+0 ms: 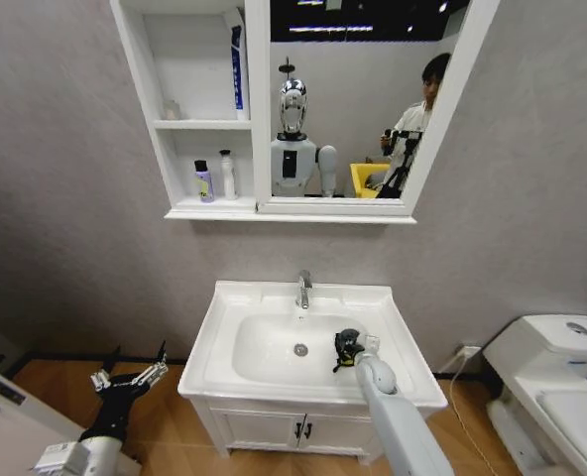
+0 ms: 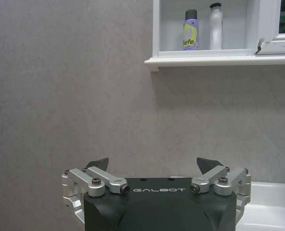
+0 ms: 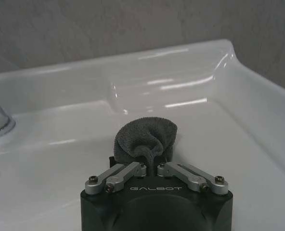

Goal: Move facial cleanser and shampoo from washbasin to cabinet, then wipe washbasin with towel.

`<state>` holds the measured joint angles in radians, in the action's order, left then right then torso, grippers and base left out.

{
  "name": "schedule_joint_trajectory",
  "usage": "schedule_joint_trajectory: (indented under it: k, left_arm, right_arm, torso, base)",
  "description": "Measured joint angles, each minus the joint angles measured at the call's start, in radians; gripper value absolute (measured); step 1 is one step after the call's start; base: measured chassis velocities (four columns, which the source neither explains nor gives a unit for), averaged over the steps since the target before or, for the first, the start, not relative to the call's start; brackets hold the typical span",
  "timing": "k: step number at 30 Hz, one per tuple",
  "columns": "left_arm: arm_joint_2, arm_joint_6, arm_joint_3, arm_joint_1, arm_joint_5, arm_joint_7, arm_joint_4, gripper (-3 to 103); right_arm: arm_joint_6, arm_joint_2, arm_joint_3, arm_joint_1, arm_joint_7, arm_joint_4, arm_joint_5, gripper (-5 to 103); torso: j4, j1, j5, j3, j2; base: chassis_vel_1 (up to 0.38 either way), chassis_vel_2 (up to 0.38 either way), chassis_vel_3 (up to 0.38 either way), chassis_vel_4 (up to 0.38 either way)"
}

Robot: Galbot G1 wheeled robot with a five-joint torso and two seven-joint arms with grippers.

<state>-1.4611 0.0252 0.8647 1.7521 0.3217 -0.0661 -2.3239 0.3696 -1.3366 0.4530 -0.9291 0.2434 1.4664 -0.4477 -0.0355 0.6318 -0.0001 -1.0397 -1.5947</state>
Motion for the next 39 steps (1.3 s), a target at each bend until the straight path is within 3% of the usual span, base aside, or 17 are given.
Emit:
schedule_joint_trajectory:
  k: [6, 12, 17, 19, 20, 23, 24, 27, 29, 32, 36, 37, 38, 39]
  left_arm:
    - [0.0, 0.0, 0.0, 0.0, 0.0, 0.0, 0.0, 100]
    - [0.0, 0.0, 0.0, 0.0, 0.0, 0.0, 0.0, 100]
    - [0.0, 0.0, 0.0, 0.0, 0.0, 0.0, 0.0, 100]
    - [0.0, 0.0, 0.0, 0.0, 0.0, 0.0, 0.0, 100]
    - [0.0, 0.0, 0.0, 0.0, 0.0, 0.0, 0.0, 100]
    - [0.0, 0.0, 0.0, 0.0, 0.0, 0.0, 0.0, 100]
    - [0.0, 0.0, 0.0, 0.0, 0.0, 0.0, 0.0, 100]
    - [0.0, 0.0, 0.0, 0.0, 0.0, 0.0, 0.0, 100]
    - [0.0, 0.0, 0.0, 0.0, 0.0, 0.0, 0.0, 100]
    - [0.0, 0.0, 0.0, 0.0, 0.0, 0.0, 0.0, 100]
    - [0.0, 0.0, 0.0, 0.0, 0.0, 0.0, 0.0, 100]
    - [0.0, 0.0, 0.0, 0.0, 0.0, 0.0, 0.0, 100]
    - [0.0, 0.0, 0.0, 0.0, 0.0, 0.0, 0.0, 100]
    - [0.0, 0.0, 0.0, 0.0, 0.0, 0.0, 0.0, 100]
  right_arm:
    - [-0.035, 0.028, -0.004, 0.001, -0.02, 0.087, 0.027, 5]
    - [-0.018, 0.063, 0.017, 0.014, 0.001, 0.107, 0.146, 5]
    - [-0.063, 0.116, 0.047, 0.046, -0.112, -0.008, 0.18, 2]
    - [-0.099, 0.137, 0.052, 0.068, -0.176, -0.059, 0.166, 12]
    - [-0.099, 0.137, 0.052, 0.068, -0.176, -0.059, 0.166, 12]
    - [-0.124, 0.147, 0.054, 0.096, -0.209, -0.094, 0.15, 27]
    - [-0.124, 0.147, 0.054, 0.096, -0.209, -0.094, 0.15, 27]
    - [-0.115, 0.145, 0.054, 0.1, -0.182, -0.096, 0.172, 44]
    - [-0.112, 0.143, 0.055, 0.101, -0.173, -0.098, 0.182, 44]
    - [-0.096, 0.144, 0.06, 0.103, -0.154, -0.1, 0.191, 60]
    - [-0.092, 0.145, 0.06, 0.108, -0.149, -0.105, 0.182, 71]
    - [-0.1, 0.143, 0.061, 0.114, -0.147, -0.11, 0.177, 71]
    - [-0.121, 0.14, 0.061, 0.115, -0.141, -0.111, 0.173, 83]
    - [-0.136, 0.138, 0.061, 0.108, -0.13, -0.102, 0.171, 83]
  torso:
    - [-0.0009, 0.0, 0.0, 0.0, 0.0]
    - [-0.0009, 0.0, 0.0001, 0.0, 0.0]
    - [-0.0009, 0.0, 0.0005, 0.0, 0.0]
    - [-0.0009, 0.0, 0.0004, 0.0, 0.0]
    - [-0.0009, 0.0, 0.0004, 0.0, 0.0]
    - [-0.0013, 0.0, 0.0002, 0.0, 0.0]
    - [-0.0013, 0.0, 0.0002, 0.0, 0.0]
    - [-0.0011, 0.0, 0.0002, 0.0, 0.0]
    - [-0.0011, 0.0, 0.0002, 0.0, -0.001]
    - [-0.0011, -0.001, 0.0001, 0.0, -0.001]
    - [-0.001, -0.001, 0.0001, 0.0, 0.0]
    - [-0.001, -0.001, 0.0, 0.0, 0.0]
    - [-0.0012, 0.0, 0.0, 0.0, -0.001]
    - [-0.0016, 0.0, 0.0, 0.0, 0.0]
  base:
    - [0.0, 0.0, 0.0, 0.0]
    - [0.0, 0.0, 0.0, 0.0]
    - [0.0, 0.0, 0.0, 0.0]
    - [0.0, 0.0, 0.0, 0.0]
    - [0.0, 0.0, 0.0, 0.0]
    - [0.0, 0.0, 0.0, 0.0]
    - [0.0, 0.0, 0.0, 0.0]
    - [0.0, 0.0, 0.0, 0.0]
    - [0.0, 0.0, 0.0, 0.0]
    - [0.0, 0.0, 0.0, 0.0]
    - [0.0, 0.0, 0.0, 0.0]
    - [0.0, 0.0, 0.0, 0.0]
    - [0.0, 0.0, 0.0, 0.0]
    - [0.0, 0.0, 0.0, 0.0]
